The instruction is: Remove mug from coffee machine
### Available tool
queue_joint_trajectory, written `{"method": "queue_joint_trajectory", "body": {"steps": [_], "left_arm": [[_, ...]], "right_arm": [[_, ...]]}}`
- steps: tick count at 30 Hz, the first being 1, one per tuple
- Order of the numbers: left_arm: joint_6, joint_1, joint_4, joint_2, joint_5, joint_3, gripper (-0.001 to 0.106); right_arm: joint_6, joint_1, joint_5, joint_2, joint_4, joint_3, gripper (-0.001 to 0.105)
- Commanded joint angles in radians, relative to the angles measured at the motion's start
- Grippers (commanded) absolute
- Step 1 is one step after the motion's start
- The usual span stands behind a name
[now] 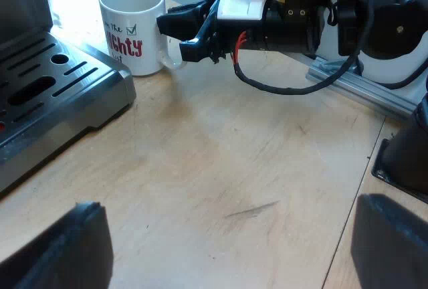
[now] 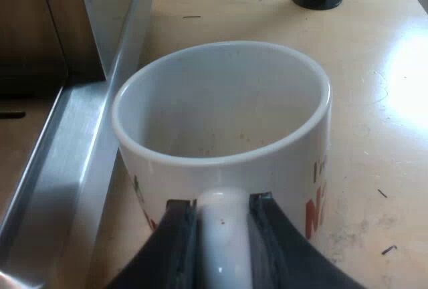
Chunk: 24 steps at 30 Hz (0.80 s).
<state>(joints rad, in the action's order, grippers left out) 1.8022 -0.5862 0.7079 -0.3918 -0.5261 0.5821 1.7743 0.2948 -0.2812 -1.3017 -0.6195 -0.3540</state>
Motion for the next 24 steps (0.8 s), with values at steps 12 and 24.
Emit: {"method": "queue_joint_trajectory", "body": {"steps": [12, 24], "left_arm": [[0.008, -0.004, -0.011, -0.002, -0.007, 0.003, 0.079], [0.004, -0.004, -0.011, -0.002, 0.08, 0.003, 0.079]], "right_arm": [[-0.073, -0.002, 0.074, 0.006, 0.057, -0.01, 0.049], [-0.073, 0.0, 0.056, 0.189, 0.346, -0.01, 0.066]]}}
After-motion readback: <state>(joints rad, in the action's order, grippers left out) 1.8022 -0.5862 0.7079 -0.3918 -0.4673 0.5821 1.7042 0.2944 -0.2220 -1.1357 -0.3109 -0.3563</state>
